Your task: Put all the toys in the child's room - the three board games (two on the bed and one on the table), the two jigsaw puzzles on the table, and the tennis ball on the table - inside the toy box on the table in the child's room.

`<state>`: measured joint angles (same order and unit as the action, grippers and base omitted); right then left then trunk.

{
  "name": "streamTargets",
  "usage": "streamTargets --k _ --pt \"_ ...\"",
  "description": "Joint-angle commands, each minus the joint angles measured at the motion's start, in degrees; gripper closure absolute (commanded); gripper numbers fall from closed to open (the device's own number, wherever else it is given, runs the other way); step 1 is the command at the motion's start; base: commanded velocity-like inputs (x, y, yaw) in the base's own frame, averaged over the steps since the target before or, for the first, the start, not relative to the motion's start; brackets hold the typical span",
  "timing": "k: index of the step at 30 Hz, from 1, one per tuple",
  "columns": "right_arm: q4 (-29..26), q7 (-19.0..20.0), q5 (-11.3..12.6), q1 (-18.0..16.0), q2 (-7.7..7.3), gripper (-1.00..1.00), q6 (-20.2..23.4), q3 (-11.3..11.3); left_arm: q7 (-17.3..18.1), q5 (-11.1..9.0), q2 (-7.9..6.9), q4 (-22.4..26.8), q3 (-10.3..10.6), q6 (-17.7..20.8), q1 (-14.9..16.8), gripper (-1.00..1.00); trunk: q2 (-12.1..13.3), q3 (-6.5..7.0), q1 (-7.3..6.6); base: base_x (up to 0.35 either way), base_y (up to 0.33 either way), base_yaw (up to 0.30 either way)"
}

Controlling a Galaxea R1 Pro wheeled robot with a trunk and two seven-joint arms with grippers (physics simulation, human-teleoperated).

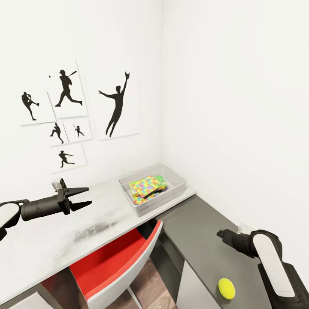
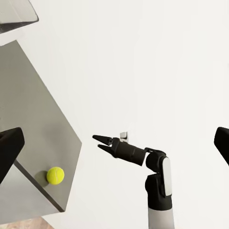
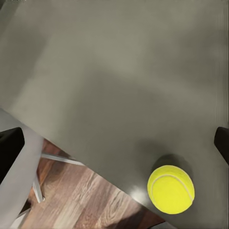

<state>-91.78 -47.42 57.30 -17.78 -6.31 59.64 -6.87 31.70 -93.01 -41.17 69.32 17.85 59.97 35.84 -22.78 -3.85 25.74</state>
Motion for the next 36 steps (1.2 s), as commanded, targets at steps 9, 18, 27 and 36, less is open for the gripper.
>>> streamTargets --k 9,18,27,36 --pt "0.10 -2.74 0.46 -0.31 -0.01 -1.00 0.03 2.47 0.47 0.28 -0.05 -0.06 0.16 0.03 0.08 -1.00 -0.13 0.72 0.04 0.000 0.000 0.103" --pt "2.88 -10.77 0.43 -0.33 -0.03 -1.00 0.27 3.14 0.34 0.36 0.11 -0.06 0.28 0.03 0.07 -1.00 -0.13 1.50 0.04 0.000 0.000 0.134" --pt "5.88 -12.75 0.54 -0.40 -0.86 -1.00 0.36 2.55 0.29 0.53 0.68 0.01 0.35 -0.03 0.11 -1.00 -0.13 1.66 0.04 -0.012 -0.030 0.037" --pt "8.70 -13.35 0.43 -2.74 -0.81 -1.00 0.36 2.84 0.21 0.55 0.73 0.19 0.34 -0.07 0.10 -1.00 -0.13 1.67 0.04 -0.031 -0.048 0.002"
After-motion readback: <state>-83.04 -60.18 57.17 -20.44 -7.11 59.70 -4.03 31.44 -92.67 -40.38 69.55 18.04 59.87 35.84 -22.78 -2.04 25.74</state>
